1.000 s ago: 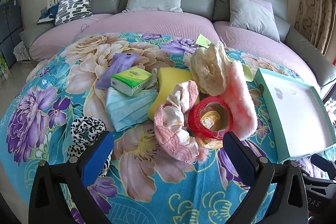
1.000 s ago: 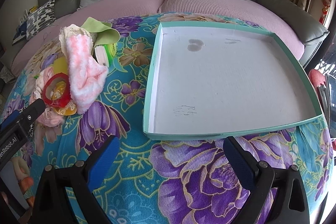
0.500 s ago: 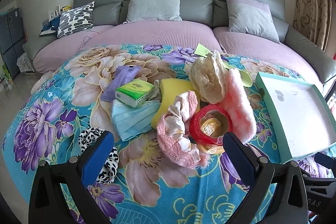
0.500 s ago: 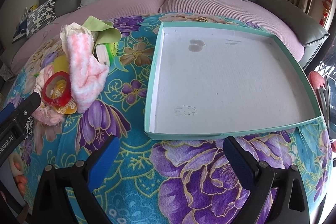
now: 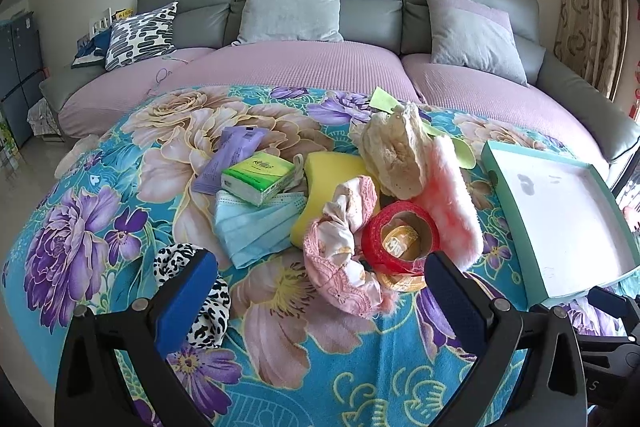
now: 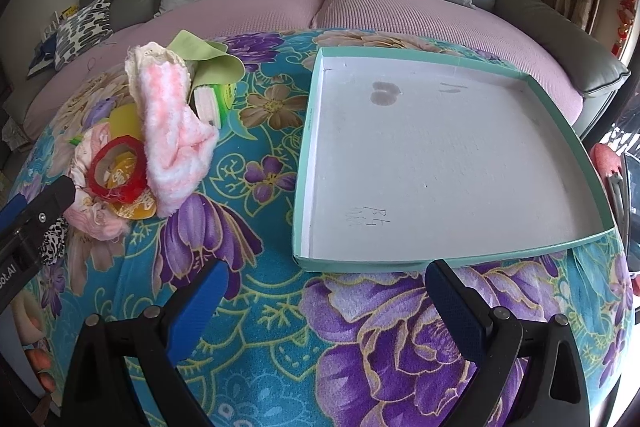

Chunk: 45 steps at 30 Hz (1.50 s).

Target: Organize soft objects

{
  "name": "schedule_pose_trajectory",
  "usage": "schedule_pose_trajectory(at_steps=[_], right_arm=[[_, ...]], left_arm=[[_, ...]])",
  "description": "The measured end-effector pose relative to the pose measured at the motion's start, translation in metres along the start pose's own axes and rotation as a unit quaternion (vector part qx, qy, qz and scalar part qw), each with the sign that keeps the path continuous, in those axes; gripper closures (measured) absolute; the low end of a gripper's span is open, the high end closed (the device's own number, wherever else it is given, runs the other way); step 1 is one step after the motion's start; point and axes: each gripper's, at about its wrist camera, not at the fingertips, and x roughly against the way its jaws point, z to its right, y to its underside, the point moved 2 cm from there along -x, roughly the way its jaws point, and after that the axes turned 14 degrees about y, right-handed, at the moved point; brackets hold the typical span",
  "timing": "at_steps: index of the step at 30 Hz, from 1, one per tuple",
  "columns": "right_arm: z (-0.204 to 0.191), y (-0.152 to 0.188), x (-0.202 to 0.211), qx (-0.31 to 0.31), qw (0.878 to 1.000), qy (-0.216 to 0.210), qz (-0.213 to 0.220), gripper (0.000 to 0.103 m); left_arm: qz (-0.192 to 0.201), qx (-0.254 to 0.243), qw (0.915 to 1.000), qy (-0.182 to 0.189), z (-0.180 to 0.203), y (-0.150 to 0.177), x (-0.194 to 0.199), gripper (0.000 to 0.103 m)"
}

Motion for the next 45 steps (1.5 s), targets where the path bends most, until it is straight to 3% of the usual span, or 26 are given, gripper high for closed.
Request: schedule_pose_trajectory(at_steps=[21, 28, 32, 39, 45], right_arm=[[-0.013, -0.001, 0.004, 0.016, 1.000, 0.015, 0.010, 0.003], [-0.025, -0.021, 0.035, -0.009, 0.997, -0.049, 0.064, 0.003], [-0.054, -0.030, 0.042, 0.004, 0.993, -0.096, 0.071, 0.014], [-0.098, -0.041, 0.050, 0.032, 0.987, -0.137, 0.081, 0.034], [-0.124, -0.040, 0.046, 0.062, 0.985, -0.146, 0.073, 0.038]], left_arm=[[0.005, 0.021, 0.9996, 0.017, -0.020, -0.001, 0.006, 0.000], [-0.013, 0.051, 0.9986, 0.004, -0.053, -0.002, 0.012, 0.000], [-0.034, 0.047, 0.9977, -0.036, -0.070, 0.005, 0.006, 0.000], [-0.061, 0.067, 0.9947, -0.049, -0.101, 0.019, -0.009, 0.001], [-0.072, 0.070, 0.9939, -0.046, -0.109, 0.025, -0.016, 0.001]])
